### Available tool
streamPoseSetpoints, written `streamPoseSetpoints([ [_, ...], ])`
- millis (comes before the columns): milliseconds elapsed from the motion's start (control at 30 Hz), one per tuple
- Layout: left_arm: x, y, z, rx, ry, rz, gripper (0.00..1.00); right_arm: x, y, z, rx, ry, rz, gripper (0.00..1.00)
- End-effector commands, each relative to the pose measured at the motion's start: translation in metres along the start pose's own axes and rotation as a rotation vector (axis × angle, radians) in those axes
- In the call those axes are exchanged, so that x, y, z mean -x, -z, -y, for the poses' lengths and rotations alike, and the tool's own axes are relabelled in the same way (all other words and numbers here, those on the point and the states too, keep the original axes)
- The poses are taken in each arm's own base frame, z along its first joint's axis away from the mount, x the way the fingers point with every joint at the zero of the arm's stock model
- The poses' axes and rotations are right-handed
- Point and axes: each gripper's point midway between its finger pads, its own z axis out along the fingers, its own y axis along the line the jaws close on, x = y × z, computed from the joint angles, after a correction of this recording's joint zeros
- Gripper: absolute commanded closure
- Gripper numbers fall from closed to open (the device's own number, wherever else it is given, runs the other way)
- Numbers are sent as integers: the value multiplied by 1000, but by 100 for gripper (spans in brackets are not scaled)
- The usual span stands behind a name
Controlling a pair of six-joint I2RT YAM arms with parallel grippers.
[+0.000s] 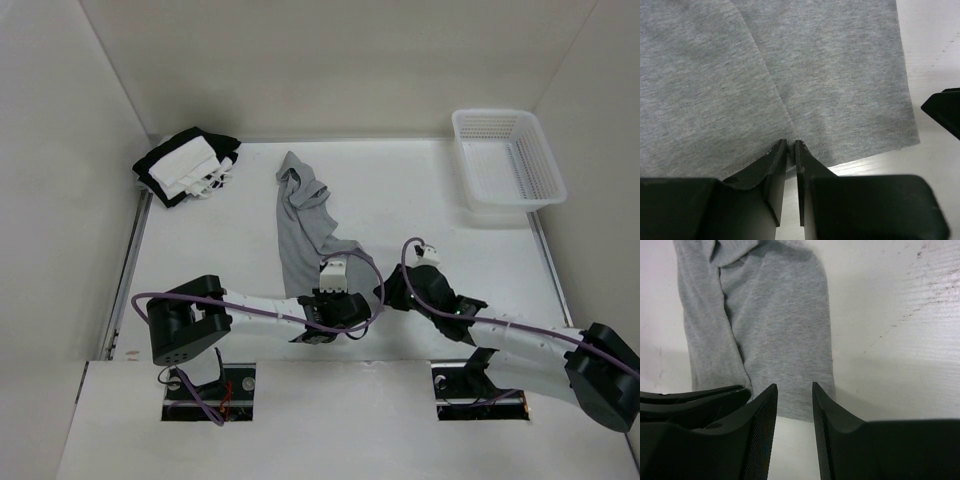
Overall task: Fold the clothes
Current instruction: Flatten the tank top out
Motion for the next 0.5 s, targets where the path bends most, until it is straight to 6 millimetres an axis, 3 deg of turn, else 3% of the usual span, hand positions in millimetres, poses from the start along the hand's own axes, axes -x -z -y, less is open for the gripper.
streamPoseSetpoints([
  [0,13,6,11,-27,49,25,91,8,3,0,11,-6,39,61],
  [100,25,15,16,-55,78,44,93,7,4,2,5,-6,38,60],
  [267,66,48,15,-134,174,131,94,-5,3,14,-40,-10,-3,58],
  [400,101,74,-20,-159,315,213,96,-14,11,22,-86,-23,-36,55],
  [467,116,85,-50,-138,386,258,96,-16,15,26,-114,-35,-43,55],
])
